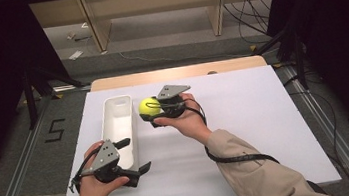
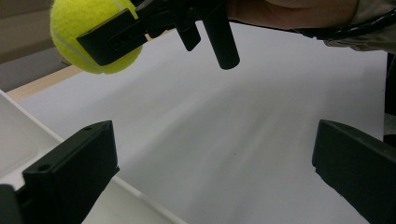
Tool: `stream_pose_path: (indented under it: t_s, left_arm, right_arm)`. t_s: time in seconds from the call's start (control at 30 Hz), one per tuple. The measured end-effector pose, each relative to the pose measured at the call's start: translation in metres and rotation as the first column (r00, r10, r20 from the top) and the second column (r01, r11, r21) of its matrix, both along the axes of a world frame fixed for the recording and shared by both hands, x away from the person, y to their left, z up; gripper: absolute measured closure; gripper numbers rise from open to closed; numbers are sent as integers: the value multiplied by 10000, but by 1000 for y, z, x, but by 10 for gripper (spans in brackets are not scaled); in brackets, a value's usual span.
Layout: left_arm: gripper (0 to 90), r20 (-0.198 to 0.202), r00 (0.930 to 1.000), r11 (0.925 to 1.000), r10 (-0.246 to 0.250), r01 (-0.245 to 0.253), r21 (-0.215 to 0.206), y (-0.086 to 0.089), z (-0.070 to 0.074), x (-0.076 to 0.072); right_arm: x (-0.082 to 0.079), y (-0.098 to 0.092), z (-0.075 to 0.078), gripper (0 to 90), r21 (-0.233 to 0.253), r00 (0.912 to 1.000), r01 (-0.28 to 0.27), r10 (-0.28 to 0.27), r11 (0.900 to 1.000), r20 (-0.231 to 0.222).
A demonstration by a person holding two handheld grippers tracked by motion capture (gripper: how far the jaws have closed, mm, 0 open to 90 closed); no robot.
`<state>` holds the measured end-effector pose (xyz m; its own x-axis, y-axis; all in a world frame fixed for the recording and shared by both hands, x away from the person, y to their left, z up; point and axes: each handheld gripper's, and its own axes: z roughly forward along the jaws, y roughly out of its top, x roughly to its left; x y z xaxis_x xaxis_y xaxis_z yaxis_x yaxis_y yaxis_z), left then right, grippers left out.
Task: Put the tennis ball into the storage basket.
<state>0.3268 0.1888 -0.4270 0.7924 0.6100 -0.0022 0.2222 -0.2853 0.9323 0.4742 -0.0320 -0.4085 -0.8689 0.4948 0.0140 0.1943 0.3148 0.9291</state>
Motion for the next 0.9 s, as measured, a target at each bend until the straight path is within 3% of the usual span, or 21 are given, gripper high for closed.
stream_pose_path:
  t_s: [0.9]
  left_arm:
    - [0, 24, 10000, 10000, -20, 20, 10, 0, 0, 0]
  right_arm:
    - [3, 18, 4, 269, 18, 9998, -209, 209, 9998, 44]
